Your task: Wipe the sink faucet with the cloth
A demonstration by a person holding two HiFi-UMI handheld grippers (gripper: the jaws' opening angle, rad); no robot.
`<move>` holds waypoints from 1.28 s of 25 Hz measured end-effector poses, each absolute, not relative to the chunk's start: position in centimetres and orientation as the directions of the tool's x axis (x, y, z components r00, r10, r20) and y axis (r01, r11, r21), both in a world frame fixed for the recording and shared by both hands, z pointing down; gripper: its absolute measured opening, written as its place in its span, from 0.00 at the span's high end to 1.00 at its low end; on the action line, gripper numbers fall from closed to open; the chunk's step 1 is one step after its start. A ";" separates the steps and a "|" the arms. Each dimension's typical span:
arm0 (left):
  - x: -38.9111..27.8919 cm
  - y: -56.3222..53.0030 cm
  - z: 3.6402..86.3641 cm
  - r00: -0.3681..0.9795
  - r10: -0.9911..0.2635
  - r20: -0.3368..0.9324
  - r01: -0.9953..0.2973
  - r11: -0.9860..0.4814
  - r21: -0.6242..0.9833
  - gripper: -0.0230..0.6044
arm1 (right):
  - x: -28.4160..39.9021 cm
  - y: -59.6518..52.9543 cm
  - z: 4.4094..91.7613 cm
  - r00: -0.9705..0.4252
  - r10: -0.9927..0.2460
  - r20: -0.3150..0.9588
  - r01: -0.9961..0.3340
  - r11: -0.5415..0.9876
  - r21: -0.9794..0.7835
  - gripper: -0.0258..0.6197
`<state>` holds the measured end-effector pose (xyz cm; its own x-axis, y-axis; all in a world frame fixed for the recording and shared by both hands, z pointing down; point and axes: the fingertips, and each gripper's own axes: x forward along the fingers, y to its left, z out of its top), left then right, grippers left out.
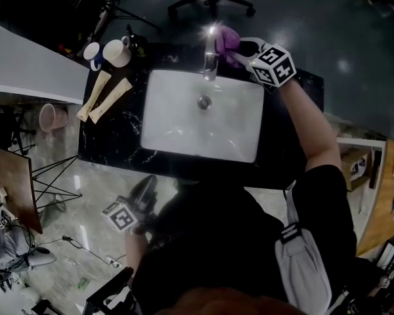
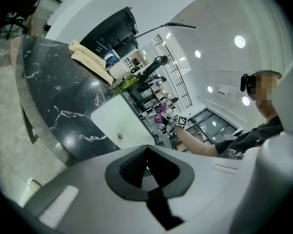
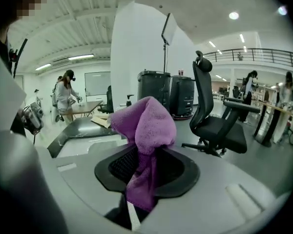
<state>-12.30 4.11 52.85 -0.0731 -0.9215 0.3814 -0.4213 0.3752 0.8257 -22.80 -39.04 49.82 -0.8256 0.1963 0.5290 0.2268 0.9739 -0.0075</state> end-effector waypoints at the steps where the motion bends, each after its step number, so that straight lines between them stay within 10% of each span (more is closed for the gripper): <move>1: -12.1 4.2 52.9 -0.075 -0.921 0.381 -0.418 0.376 0.827 0.96 | -22.7 -38.6 51.2 -0.812 0.190 0.552 0.217 0.976 -0.017 0.78; 12: -10.8 6.0 54.0 -0.129 -0.913 0.387 -0.368 0.406 0.836 0.96 | -23.7 -39.7 61.3 -0.600 0.079 0.796 0.056 0.997 -0.057 0.78; 32: -14.7 8.9 51.0 -0.056 -0.957 0.286 -0.456 0.279 0.845 0.96 | -20.2 -29.8 58.1 -0.891 0.279 0.359 0.036 0.831 -0.555 0.78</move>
